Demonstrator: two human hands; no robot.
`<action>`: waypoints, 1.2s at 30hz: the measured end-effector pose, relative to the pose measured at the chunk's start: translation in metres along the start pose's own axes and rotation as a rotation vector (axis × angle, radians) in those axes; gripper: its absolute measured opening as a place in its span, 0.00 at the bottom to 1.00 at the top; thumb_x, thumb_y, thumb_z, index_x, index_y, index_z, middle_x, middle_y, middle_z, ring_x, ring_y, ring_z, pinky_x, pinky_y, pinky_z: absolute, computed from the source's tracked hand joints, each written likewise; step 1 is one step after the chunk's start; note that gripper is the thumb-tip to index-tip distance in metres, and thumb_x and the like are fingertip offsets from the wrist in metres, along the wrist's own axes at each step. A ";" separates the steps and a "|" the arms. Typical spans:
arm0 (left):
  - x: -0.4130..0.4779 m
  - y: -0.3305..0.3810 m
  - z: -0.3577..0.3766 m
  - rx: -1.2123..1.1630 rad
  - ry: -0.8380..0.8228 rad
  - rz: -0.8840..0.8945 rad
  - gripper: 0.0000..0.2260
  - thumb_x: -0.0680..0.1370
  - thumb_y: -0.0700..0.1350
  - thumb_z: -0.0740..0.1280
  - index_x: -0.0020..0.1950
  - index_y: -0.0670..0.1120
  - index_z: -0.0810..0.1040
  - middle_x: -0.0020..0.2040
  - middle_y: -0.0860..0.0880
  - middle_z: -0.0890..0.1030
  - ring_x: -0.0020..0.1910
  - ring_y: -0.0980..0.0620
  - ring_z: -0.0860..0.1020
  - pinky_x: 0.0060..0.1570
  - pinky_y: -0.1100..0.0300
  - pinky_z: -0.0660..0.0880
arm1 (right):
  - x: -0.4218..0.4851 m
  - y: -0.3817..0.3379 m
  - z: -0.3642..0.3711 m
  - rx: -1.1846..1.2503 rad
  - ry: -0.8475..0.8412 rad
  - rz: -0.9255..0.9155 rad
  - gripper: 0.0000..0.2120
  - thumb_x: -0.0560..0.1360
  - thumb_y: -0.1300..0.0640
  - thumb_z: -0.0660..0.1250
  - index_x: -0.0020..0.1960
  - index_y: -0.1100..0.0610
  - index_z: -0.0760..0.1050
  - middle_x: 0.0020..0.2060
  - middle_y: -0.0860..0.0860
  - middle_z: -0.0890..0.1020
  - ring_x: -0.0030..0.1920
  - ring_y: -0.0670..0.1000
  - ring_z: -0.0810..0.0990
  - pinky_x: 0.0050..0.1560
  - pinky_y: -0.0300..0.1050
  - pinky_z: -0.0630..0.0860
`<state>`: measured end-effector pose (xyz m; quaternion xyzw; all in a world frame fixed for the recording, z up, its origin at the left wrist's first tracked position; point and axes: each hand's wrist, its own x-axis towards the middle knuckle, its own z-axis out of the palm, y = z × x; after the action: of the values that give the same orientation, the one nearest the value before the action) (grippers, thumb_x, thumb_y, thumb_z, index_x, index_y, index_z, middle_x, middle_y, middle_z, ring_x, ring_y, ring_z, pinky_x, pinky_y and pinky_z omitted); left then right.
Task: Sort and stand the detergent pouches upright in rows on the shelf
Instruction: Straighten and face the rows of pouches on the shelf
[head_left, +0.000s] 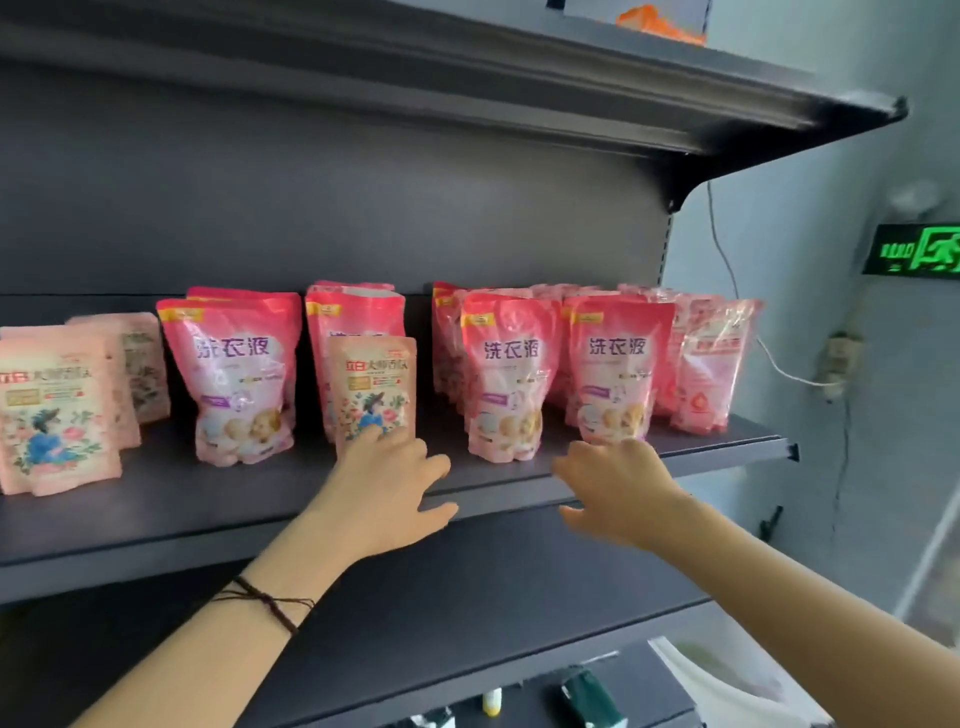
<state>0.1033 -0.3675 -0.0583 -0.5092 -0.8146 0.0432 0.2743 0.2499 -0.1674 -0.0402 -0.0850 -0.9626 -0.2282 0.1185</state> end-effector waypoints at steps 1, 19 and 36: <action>0.010 0.017 0.000 0.008 -0.014 0.022 0.32 0.72 0.67 0.41 0.60 0.53 0.74 0.52 0.52 0.78 0.54 0.49 0.74 0.56 0.52 0.68 | -0.009 0.015 0.004 -0.022 -0.017 0.003 0.18 0.77 0.43 0.59 0.61 0.54 0.71 0.56 0.52 0.76 0.58 0.56 0.76 0.45 0.46 0.67; 0.220 0.158 0.057 -0.836 0.487 -0.377 0.21 0.79 0.55 0.60 0.71 0.52 0.64 0.66 0.58 0.68 0.61 0.63 0.69 0.54 0.69 0.68 | 0.035 0.175 0.111 0.753 0.285 0.410 0.12 0.77 0.44 0.61 0.57 0.49 0.69 0.45 0.45 0.79 0.44 0.49 0.79 0.42 0.48 0.78; 0.278 0.184 0.085 -1.624 0.724 -0.958 0.11 0.81 0.51 0.59 0.63 0.58 0.69 0.54 0.65 0.74 0.55 0.71 0.73 0.48 0.70 0.70 | 0.083 0.204 0.169 1.434 0.445 0.306 0.12 0.78 0.64 0.63 0.43 0.49 0.77 0.35 0.44 0.82 0.35 0.39 0.77 0.35 0.29 0.71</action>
<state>0.1178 -0.0247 -0.0821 -0.1436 -0.5838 -0.7965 0.0638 0.1826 0.0995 -0.0788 -0.0716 -0.8062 0.4593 0.3660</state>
